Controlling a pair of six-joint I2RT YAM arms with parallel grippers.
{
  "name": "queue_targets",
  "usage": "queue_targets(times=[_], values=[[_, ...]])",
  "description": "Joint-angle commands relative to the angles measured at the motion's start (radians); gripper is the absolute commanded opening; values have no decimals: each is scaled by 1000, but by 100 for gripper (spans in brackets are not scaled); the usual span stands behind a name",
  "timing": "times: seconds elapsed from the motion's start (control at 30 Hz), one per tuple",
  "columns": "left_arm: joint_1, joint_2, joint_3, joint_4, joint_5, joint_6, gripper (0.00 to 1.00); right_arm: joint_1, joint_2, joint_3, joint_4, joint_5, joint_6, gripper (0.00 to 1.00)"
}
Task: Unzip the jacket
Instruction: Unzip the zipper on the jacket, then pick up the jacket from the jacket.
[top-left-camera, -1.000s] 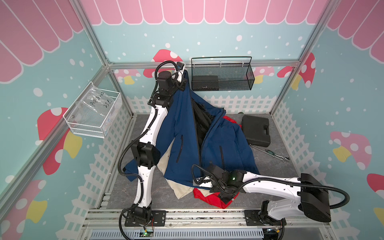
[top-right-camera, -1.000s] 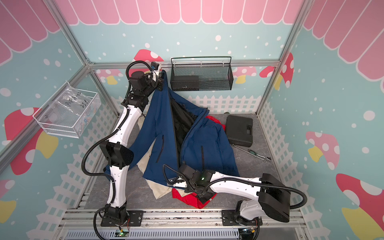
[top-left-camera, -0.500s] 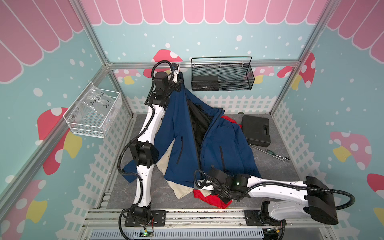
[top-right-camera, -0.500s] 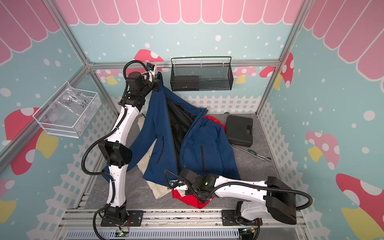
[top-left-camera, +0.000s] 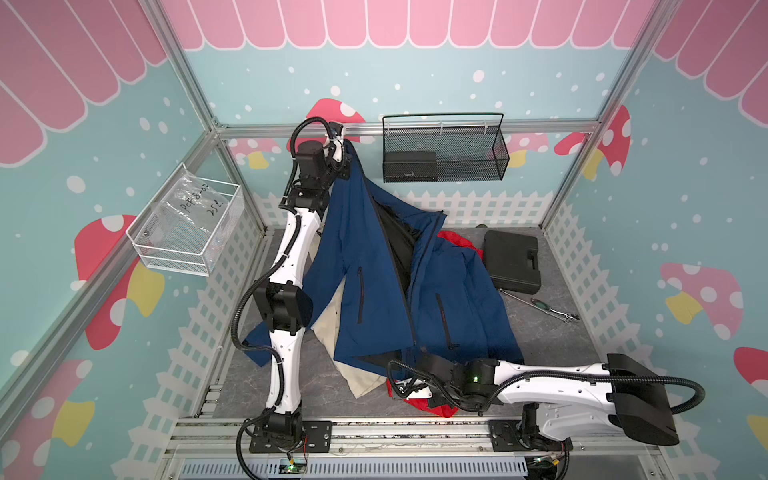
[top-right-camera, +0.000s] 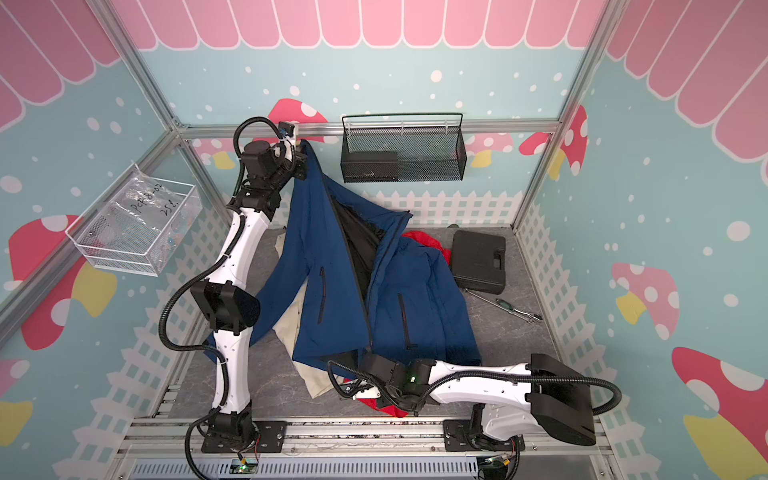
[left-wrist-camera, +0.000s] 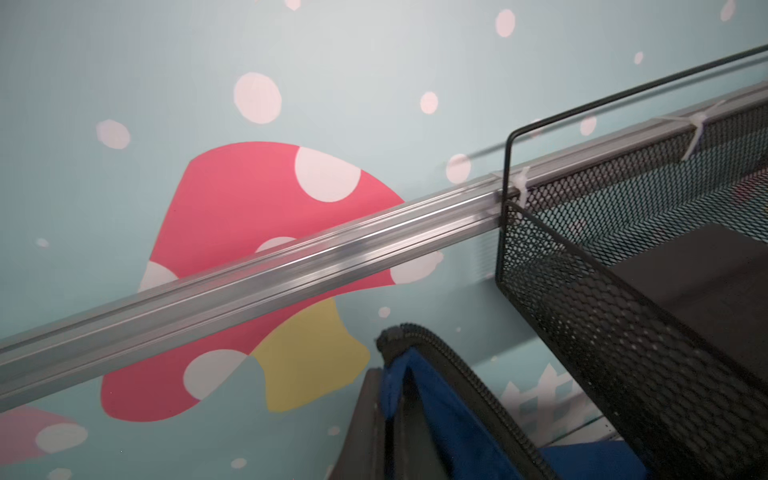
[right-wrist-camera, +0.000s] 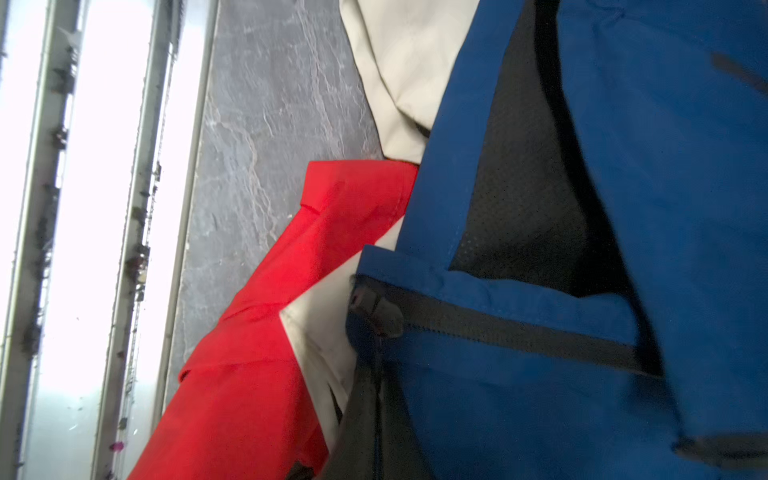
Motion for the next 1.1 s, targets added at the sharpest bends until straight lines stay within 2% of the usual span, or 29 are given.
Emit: queue_targets(times=[0.0, 0.13, 0.27, 0.3, 0.37, 0.47, 0.57, 0.67, 0.73, 0.87, 0.97, 1.07], values=[[-1, -74, -69, 44, 20, -32, 3, -57, 1, 23, 14, -19, 41, 0], [-20, -189, -298, 153, 17, -52, 14, -110, -19, 22, 82, -73, 74, 0], [-26, -290, -460, 176, 18, -93, 55, -158, -59, 4, 107, -74, 124, 0], [-26, -317, -503, 175, 18, -105, 60, -171, -71, -3, 116, -68, 140, 3], [-26, -393, -618, 172, 18, -141, 67, -214, -109, -14, 142, -67, 188, 22], [-26, -530, -819, 173, -16, -229, 71, -306, -183, -31, 201, -153, 250, 57], [-23, -671, -1016, 144, -28, -347, 72, -398, -247, -39, 265, -234, 320, 73], [-21, -797, -1194, 89, -2, -469, 72, -481, -256, -8, 281, -265, 397, 82], [-18, -866, -1283, 42, 36, -542, 72, -563, -231, 32, 270, -318, 473, 83], [-11, -929, -1387, -86, 140, -629, 74, -805, -158, 101, 260, -582, 643, 83], [-3, -911, -1410, -199, 215, -641, 76, -994, -135, 99, 318, -730, 778, 81], [3, -848, -1389, -325, 221, -599, 76, -1161, -113, 85, 352, -824, 837, 80]])
